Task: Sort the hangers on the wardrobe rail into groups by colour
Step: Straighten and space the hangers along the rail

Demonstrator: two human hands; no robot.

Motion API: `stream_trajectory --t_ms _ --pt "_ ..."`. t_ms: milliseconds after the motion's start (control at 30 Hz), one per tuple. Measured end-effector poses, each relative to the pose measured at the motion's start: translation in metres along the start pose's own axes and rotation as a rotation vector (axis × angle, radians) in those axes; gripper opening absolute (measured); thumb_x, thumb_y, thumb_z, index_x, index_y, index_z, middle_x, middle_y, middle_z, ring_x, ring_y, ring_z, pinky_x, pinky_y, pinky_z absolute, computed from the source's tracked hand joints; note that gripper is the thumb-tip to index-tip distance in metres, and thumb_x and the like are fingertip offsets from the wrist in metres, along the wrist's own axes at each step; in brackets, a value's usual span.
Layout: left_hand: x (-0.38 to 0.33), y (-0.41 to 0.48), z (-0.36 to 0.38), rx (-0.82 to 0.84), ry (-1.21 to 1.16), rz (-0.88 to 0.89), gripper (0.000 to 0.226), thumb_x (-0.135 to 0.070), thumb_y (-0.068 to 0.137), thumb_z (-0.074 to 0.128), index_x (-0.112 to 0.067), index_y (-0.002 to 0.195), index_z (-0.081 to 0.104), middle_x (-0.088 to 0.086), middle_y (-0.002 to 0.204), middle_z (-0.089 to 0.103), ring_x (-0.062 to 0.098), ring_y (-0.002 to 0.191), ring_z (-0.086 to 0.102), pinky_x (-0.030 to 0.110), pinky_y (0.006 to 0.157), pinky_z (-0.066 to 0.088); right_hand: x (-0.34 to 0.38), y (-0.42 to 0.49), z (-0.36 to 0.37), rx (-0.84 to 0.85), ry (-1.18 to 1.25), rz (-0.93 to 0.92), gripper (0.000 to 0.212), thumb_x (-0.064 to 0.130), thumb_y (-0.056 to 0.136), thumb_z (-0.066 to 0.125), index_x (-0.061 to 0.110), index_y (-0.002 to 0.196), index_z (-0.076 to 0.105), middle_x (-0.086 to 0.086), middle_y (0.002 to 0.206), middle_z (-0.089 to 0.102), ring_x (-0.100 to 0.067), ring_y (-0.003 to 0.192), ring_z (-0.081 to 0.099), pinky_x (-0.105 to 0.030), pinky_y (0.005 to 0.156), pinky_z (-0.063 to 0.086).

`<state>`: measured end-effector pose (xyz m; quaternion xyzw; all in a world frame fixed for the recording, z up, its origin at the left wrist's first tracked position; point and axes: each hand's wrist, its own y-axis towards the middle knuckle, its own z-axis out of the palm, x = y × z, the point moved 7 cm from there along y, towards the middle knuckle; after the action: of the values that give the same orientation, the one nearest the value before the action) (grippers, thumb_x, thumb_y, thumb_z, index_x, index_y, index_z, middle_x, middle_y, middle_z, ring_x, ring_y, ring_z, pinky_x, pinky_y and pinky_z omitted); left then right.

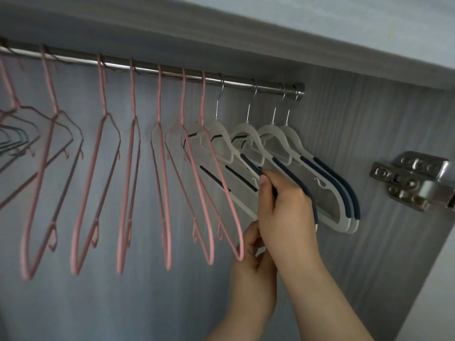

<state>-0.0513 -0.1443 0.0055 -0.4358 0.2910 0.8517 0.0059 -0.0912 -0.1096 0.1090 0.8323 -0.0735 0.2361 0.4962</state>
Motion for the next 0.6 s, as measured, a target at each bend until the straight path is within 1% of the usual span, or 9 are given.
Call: stream_trajectory --t_ms 33,100,167,233,333,400,433,500,600 --pt "0.001 0.000 -0.002 0.003 0.016 0.004 0.029 -0.029 0.052 0.058 -0.037 0.077 0.070 -0.011 0.078 0.071 0.001 0.077 0.063 0.013 0.064 0.047 0.004 -0.001 0.002 0.029 -0.015 -0.023 0.024 0.022 0.096 0.040 0.013 0.096 0.062 0.005 0.064 0.056 -0.012 0.060 0.053 -0.025 0.057 0.039" --pt "0.001 0.000 -0.005 -0.001 0.048 0.022 0.027 -0.021 0.059 0.059 -0.032 0.081 0.070 -0.005 0.082 0.071 0.005 0.079 0.062 0.016 0.067 0.047 0.007 -0.003 0.000 0.072 -0.075 -0.050 0.029 0.028 0.096 0.040 0.012 0.111 0.059 -0.005 0.088 0.066 -0.021 0.083 0.062 -0.025 0.069 0.044" --pt "-0.001 -0.001 -0.005 0.005 0.104 0.042 0.028 -0.016 0.068 0.058 -0.029 0.092 0.068 -0.002 0.089 0.070 0.010 0.084 0.061 0.020 0.075 0.047 0.009 -0.003 -0.018 0.007 -0.119 -0.086 0.038 0.031 0.091 0.044 0.009 0.121 0.056 -0.010 0.101 0.064 -0.026 0.097 0.060 -0.024 0.078 0.042" --pt "0.001 -0.004 -0.004 -0.005 0.160 0.023 0.031 -0.026 0.071 0.061 -0.039 0.098 0.063 -0.010 0.080 0.064 0.008 0.080 0.058 0.024 0.077 0.047 0.005 0.003 -0.041 -0.085 -0.167 -0.102 0.038 0.026 0.086 0.050 0.009 0.119 0.058 -0.012 0.106 0.061 -0.029 0.099 0.058 -0.025 0.082 0.039" --pt "0.007 -0.011 -0.002 -0.070 0.130 0.006 0.058 -0.020 0.068 0.065 -0.054 0.112 0.046 -0.011 0.075 0.059 0.004 0.067 0.055 0.022 0.065 0.048 -0.013 0.015 -0.050 -0.035 -0.137 -0.030 0.034 0.019 0.089 0.056 0.014 0.122 0.057 -0.007 0.116 0.059 -0.021 0.105 0.058 -0.019 0.082 0.037" --pt "0.020 -0.019 -0.002 -0.155 0.076 -0.051 0.077 -0.009 0.067 0.070 -0.051 0.121 0.033 -0.006 0.080 0.058 0.004 0.059 0.053 0.022 0.059 0.048 -0.024 0.018 -0.042 0.038 -0.116 0.040 0.038 0.020 0.090 0.054 0.017 0.127 0.052 -0.004 0.123 0.059 -0.018 0.110 0.057 -0.017 0.082 0.036" --pt "0.027 -0.022 -0.001 -0.182 0.068 -0.095 0.079 -0.004 0.068 0.072 -0.043 0.125 0.032 -0.002 0.082 0.057 0.003 0.056 0.053 0.024 0.059 0.049 -0.028 0.019 -0.038 0.065 -0.103 0.061 0.039 0.020 0.091 0.053 0.017 0.129 0.050 -0.004 0.125 0.058 -0.018 0.112 0.056 -0.017 0.083 0.036" --pt "0.039 -0.023 0.004 -0.189 0.055 -0.181 0.067 -0.003 0.071 0.072 -0.028 0.123 0.040 0.001 0.085 0.057 0.002 0.056 0.055 0.028 0.063 0.049 -0.038 0.021 -0.028 0.124 -0.060 0.119 0.041 0.018 0.093 0.048 0.015 0.134 0.045 -0.004 0.127 0.058 -0.018 0.113 0.055 -0.019 0.085 0.037" --pt "0.050 -0.014 0.014 -0.126 -0.006 -0.282 0.036 -0.002 0.079 0.064 -0.020 0.108 0.054 0.004 0.092 0.062 0.005 0.069 0.062 0.026 0.067 0.051 -0.049 0.022 -0.016 0.183 -0.071 0.180 0.040 0.014 0.095 0.042 0.014 0.135 0.043 -0.005 0.124 0.060 -0.021 0.110 0.057 -0.025 0.089 0.041"
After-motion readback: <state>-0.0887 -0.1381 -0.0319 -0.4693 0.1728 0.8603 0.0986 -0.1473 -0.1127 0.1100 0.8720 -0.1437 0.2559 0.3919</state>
